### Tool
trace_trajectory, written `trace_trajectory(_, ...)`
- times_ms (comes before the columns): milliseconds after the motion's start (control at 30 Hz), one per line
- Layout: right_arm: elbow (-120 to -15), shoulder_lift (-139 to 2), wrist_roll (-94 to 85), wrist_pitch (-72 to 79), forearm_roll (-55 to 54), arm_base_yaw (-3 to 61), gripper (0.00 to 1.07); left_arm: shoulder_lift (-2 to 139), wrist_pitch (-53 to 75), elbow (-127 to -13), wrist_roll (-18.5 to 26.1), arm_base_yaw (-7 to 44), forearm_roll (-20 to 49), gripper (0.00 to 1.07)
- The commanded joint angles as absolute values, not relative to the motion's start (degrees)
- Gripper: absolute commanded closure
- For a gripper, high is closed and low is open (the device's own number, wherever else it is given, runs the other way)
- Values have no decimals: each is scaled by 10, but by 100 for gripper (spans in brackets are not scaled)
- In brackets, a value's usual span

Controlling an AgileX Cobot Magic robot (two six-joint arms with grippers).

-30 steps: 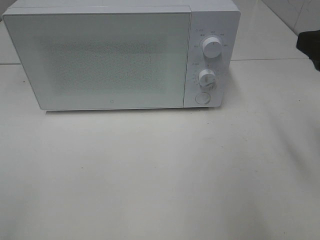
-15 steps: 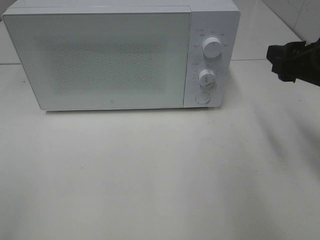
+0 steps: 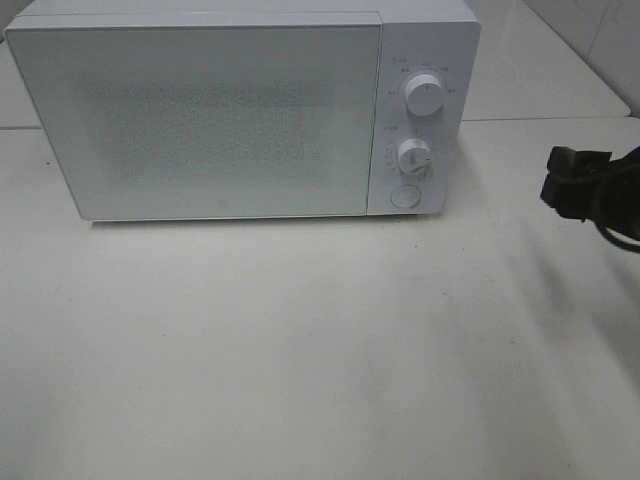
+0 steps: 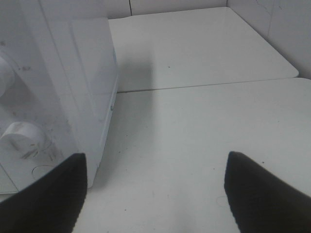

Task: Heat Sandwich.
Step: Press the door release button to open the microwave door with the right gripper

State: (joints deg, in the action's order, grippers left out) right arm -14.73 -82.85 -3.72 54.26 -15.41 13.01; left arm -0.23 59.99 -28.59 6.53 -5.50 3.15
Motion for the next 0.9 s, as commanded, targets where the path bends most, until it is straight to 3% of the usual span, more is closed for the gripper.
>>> trace_trajectory(33, -143, -843, -69, 582, -182, 162, 32, -15, 594, -284, 67, -53, 36, 9)
trace_trajectory(433, -143, -939, -106, 678, -353, 340, 32, -15, 594, -284, 67, -53, 36, 9)
trace_trajectory(900, -182, -989, -123, 682, -437, 449, 32, -15, 594, -284, 67, -53, 36, 9)
